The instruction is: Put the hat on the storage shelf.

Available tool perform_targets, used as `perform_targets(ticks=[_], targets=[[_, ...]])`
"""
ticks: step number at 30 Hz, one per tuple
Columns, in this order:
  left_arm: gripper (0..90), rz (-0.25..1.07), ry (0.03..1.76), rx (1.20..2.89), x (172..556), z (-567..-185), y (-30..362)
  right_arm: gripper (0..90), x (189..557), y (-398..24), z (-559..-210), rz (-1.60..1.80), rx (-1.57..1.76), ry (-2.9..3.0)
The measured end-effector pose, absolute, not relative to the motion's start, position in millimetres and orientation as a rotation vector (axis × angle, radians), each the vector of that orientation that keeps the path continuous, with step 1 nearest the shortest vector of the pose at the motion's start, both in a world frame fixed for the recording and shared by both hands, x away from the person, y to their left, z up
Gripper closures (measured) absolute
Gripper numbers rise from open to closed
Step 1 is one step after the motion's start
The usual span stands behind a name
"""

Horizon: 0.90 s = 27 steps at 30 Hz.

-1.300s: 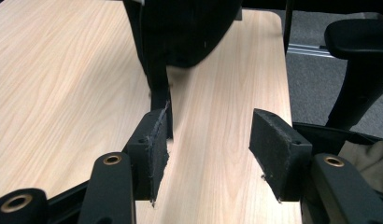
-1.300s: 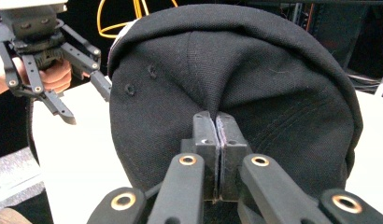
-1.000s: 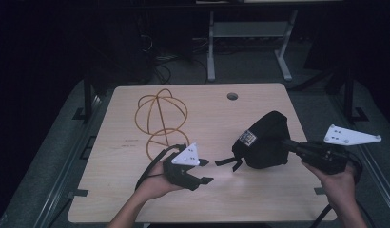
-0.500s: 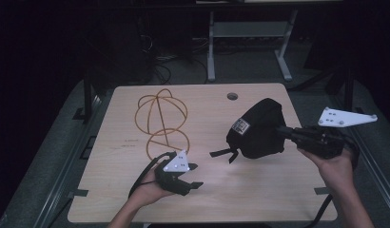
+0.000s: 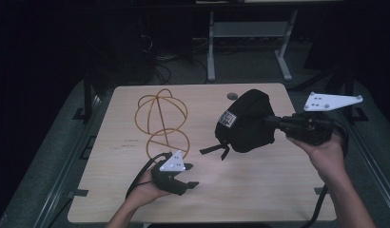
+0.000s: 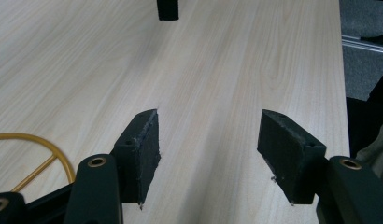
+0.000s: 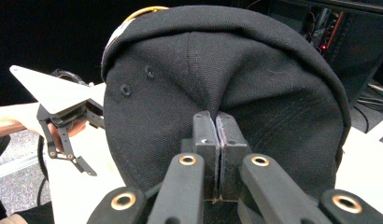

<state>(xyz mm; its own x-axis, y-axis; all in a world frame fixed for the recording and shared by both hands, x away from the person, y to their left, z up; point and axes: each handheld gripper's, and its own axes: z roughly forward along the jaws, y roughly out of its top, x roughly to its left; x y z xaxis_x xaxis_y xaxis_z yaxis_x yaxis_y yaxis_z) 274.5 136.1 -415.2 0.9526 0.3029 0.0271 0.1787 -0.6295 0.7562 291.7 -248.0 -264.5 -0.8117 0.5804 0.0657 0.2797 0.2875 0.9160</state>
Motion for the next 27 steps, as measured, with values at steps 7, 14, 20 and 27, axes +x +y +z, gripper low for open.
perform_targets(ticks=[7, 14, 20, 27], targets=[[38.1, 0.198, 0.328, 2.280, 274.8, -416.9, 135.2, 88.8, 298.0, -236.1, -249.7, 1.537, 0.744, 2.280], [38.1, 0.198, 0.339, 2.271, 275.6, -417.6, 136.8, 88.8, 303.9, -225.0, -236.0, 1.534, 0.708, 2.294], [38.2, 0.190, 0.351, 2.265, 275.3, -417.8, 137.6, 88.8, 307.6, -213.7, -223.4, 1.531, 0.668, 2.308], [38.2, 0.191, 0.356, 2.260, 275.1, -417.8, 137.9, 88.7, 314.0, -195.9, -211.3, 1.530, 0.628, 2.331]])
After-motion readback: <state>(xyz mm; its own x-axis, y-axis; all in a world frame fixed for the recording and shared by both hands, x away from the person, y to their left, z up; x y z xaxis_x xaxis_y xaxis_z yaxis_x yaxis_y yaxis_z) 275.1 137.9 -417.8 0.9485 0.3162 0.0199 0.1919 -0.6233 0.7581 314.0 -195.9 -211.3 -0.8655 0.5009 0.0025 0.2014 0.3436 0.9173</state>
